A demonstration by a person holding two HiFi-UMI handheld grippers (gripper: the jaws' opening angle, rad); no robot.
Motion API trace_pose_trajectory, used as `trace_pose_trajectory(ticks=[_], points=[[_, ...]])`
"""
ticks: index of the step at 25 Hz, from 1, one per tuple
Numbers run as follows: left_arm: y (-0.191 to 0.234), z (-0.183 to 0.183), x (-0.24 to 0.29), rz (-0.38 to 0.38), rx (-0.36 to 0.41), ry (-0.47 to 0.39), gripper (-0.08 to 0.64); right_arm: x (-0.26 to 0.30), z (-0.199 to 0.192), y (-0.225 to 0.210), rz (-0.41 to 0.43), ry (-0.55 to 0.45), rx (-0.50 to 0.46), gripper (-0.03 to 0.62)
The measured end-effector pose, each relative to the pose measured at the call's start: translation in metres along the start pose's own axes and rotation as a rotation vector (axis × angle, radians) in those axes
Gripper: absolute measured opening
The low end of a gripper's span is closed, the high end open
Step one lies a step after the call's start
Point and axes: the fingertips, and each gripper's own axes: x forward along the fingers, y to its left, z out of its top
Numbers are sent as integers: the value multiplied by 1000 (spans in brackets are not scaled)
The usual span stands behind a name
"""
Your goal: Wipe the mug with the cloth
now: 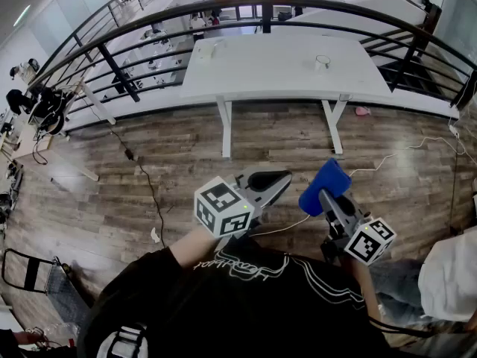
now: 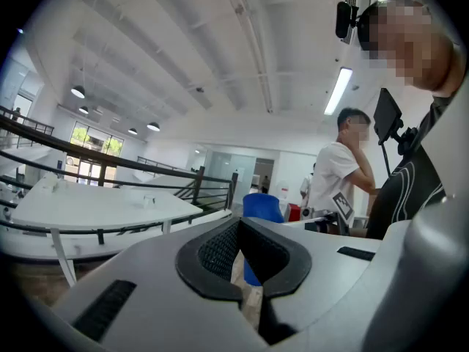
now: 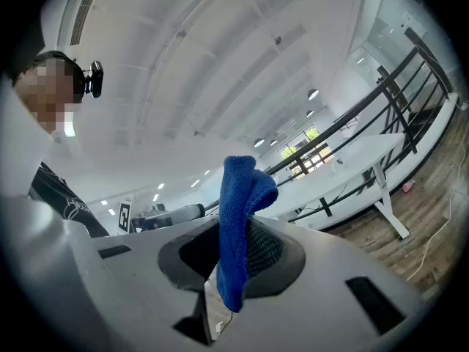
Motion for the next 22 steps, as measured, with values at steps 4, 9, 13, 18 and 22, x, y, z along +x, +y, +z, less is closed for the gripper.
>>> trace_pose_trajectory(ticks=[4,9,13,18,22], points=[[-9,1,-2,-2,6,2,8,-6,1,6,7,-4,-6,61],[-14,3,-3,-6,16,1,8,-11,2,7,5,-13,-10,61],[-11,-1,-2,-5,4,6,8,-10,1,4,2,-12,-4,61],[1,-4,9,-15,-15,8,8,-4,-4,-7,-11,14,-19,61],[12,-6,29,-42,-24,12,8,-1,1,-25,-19,15,-10,61]])
